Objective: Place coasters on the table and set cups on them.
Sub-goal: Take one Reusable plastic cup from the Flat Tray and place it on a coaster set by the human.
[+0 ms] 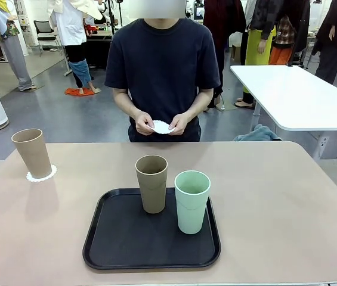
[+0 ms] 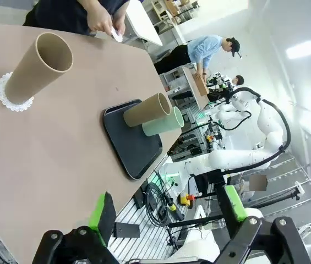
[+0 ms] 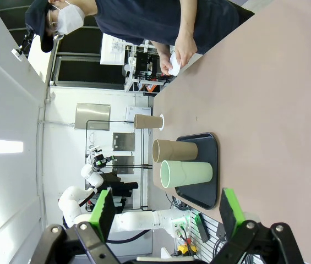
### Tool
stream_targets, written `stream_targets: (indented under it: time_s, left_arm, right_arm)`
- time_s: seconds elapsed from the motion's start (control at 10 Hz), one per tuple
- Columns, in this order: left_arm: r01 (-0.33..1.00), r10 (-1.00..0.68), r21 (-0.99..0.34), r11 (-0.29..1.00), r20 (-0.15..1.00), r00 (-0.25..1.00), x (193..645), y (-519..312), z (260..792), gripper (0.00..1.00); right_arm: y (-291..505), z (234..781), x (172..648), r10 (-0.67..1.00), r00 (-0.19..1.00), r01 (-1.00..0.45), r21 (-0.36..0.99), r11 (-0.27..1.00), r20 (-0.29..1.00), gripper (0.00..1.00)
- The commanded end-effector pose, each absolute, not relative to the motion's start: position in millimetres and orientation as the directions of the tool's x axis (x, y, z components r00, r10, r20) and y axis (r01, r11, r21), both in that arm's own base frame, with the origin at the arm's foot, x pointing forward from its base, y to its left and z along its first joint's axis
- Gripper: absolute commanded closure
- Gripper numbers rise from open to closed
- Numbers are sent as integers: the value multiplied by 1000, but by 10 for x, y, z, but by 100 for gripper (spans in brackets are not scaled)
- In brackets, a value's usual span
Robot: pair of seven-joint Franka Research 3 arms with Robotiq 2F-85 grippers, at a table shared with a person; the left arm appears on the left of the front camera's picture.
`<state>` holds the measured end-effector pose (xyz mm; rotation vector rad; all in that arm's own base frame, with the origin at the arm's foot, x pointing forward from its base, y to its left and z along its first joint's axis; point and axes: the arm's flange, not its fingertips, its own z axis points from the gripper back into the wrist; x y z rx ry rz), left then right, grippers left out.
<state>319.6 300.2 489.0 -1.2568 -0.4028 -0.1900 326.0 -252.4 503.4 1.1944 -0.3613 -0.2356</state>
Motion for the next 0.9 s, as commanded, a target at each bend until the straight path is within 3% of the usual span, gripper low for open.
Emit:
stream_targets:
  time_s: [0.0, 0.1, 0.8]
  left_arm:
    - [403, 36, -865, 299, 432, 901, 3185, 3011, 4846, 0]
    - [356, 79, -883, 305, 396, 915, 3196, 3002, 4890, 0]
    - [356, 79, -883, 305, 396, 915, 3196, 3002, 4890, 0]
  right_arm:
    - [-2524, 5037, 3268, -362, 920, -22, 939, 343, 153, 0]
    - [-2524, 5037, 3268, -362, 920, -22, 939, 343, 153, 0]
    - [-2524, 5037, 3268, -362, 920, -22, 939, 343, 153, 0]
